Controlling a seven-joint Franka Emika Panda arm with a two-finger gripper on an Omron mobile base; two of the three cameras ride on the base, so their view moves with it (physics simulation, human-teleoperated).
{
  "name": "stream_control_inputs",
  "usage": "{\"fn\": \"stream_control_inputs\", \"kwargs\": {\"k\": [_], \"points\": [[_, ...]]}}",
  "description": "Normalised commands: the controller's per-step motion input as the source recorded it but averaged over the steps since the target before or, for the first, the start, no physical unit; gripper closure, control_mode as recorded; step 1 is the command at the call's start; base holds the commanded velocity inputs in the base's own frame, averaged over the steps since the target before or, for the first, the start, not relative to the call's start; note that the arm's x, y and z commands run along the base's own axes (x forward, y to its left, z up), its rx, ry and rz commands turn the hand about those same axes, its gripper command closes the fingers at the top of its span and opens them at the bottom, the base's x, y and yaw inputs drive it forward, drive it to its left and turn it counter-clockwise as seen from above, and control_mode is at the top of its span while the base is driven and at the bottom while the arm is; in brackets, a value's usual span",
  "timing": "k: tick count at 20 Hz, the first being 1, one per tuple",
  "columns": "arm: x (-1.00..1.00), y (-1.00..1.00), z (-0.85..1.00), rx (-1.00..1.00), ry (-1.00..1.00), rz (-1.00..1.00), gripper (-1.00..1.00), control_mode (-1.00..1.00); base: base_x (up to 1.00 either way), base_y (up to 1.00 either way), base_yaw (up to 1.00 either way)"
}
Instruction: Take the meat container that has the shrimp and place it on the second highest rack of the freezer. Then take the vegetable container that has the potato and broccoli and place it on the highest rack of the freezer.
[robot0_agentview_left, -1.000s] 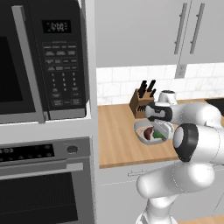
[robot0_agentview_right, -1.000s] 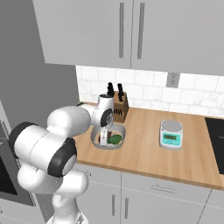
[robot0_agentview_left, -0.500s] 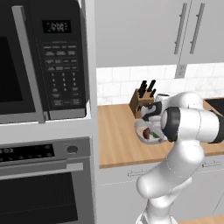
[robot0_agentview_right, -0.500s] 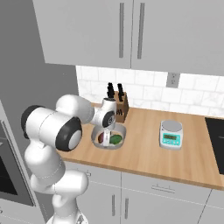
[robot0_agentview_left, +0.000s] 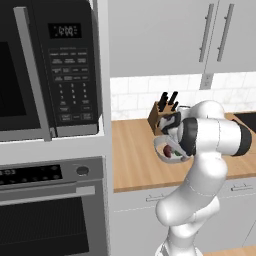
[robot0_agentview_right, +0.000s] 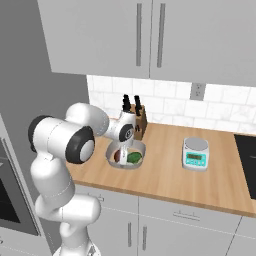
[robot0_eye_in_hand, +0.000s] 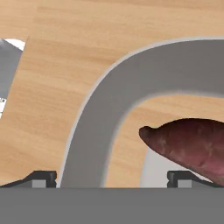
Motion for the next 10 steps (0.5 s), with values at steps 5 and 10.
{"fn": "stream_control_inputs", "kwargs": {"k": [5, 10], "points": [[-0.24, 0.00, -0.09, 0.00, 0.00, 0.00, -1.00, -1.00, 0.00, 0.00, 0.00], [-0.02, 0.00, -0.16, 0.00, -0.03, 0.00, -1.00, -1.00, 0.00, 0.00, 0.00]]}}
